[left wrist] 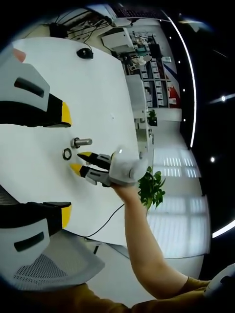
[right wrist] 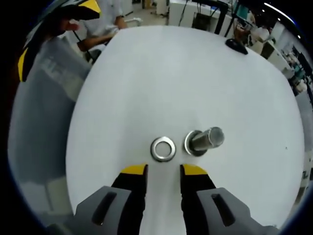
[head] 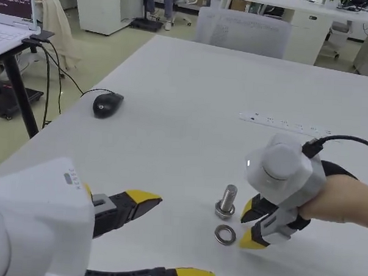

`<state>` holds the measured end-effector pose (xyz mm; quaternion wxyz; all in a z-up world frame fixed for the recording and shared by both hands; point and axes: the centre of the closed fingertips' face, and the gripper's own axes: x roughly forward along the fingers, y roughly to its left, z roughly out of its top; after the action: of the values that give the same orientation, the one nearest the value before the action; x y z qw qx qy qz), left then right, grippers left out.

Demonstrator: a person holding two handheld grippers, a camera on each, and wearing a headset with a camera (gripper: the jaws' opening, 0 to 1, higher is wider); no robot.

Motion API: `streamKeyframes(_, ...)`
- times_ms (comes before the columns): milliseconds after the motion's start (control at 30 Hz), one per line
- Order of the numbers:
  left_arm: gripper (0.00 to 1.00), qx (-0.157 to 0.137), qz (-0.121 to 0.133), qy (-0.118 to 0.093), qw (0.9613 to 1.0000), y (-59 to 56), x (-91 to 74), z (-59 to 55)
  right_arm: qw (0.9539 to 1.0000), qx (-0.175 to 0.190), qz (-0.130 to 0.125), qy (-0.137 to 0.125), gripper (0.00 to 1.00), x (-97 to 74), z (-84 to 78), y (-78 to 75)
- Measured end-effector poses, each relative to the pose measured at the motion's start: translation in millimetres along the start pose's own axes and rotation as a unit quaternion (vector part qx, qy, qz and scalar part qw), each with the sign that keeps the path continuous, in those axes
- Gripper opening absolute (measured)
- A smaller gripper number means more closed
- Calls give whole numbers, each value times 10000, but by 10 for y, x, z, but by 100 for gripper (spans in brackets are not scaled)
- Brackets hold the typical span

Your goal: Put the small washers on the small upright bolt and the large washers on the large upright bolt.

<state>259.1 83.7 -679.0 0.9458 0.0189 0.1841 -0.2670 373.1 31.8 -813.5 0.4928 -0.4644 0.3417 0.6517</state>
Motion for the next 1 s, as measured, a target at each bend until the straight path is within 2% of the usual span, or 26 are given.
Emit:
streamKeyframes(300, 61, -20, 34, -20, 10000, 41, 24, 15, 9999, 85, 86, 10, 33, 154, 76, 54)
streamKeyframes(333, 61, -18, 38, -17, 10000, 43, 23, 11, 10000, -45, -2, -41, 33, 145, 103, 28)
streamKeyframes(400, 61, -34, 51, -15, 10000, 53, 23, 2, 10000, 25, 29, -30, 33, 141, 102, 50)
streamKeyframes(600, 61, -45, 32, -16, 10000, 46, 33, -9, 9998, -154, 72, 35, 30, 140, 119, 79)
streamKeyframes(667, 61, -38, 25, -22, 10000, 42, 35, -9, 10000, -49, 63, -14, 30, 147, 134, 82)
streamKeyframes(767, 61, -36, 20, -41, 10000, 38, 31, -1, 9999, -86, 67, -48, 29, 153, 134, 78)
streamKeyframes(800, 61, -39, 18, -39, 10000, 38, 29, -4, 9999, -79, 54, -61, 26, 154, 137, 75)
streamKeyframes(1000, 61, -32, 35, -32, 10000, 43, 20, -9, 10000, -88, 39, -3, 23, 161, 137, 65)
